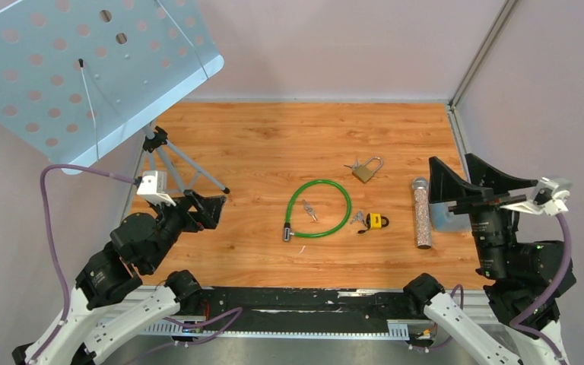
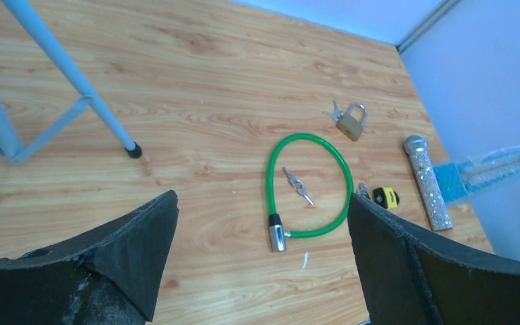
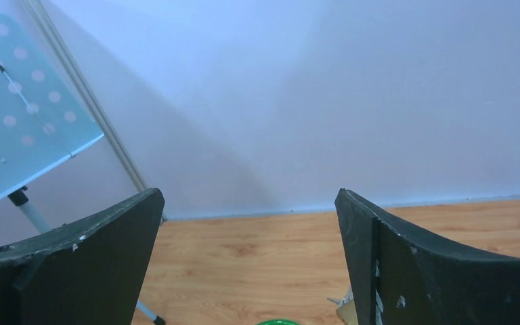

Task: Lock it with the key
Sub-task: Reset both arms

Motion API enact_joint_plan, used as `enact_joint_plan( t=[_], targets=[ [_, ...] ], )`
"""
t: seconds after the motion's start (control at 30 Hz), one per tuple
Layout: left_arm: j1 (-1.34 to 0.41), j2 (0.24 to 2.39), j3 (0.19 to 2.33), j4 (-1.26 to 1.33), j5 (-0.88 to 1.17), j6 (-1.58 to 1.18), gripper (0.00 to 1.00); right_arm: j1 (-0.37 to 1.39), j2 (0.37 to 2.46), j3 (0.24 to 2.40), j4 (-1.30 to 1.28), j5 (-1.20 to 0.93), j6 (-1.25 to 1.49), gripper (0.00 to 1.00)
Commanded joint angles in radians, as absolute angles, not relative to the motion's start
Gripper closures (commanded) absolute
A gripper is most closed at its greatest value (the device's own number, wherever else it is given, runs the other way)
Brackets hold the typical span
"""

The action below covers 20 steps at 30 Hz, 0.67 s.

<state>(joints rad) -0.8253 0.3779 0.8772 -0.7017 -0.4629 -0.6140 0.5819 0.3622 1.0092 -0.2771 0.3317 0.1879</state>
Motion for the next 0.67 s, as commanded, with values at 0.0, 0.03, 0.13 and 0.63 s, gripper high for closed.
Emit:
enact_joint_plan(
  t=[0.0,0.03,0.13,0.63],
  targets=[
    [-0.828,0.373,0.946,-0.757,-0.544,-0.571,0.00,0.584,0.341,0.991,-0.203,0.426,0.146,0.00],
    [-0.828,0.372,0.949,-0.758,-0.545,-0.569,0.00,0.584,0.336,0.991,-0.200,0.434,0.146,0.00],
    [-0.827,0.364,0.954,-0.756,-0.545,-0.565,0.00,0.584,0.325,0.992,-0.196,0.452,0.143,0.00],
    [-0.828,0.365,0.957,-0.763,-0.565,-0.576,0.00,0.584,0.275,0.990,-0.193,0.490,0.153,0.00]
  ],
)
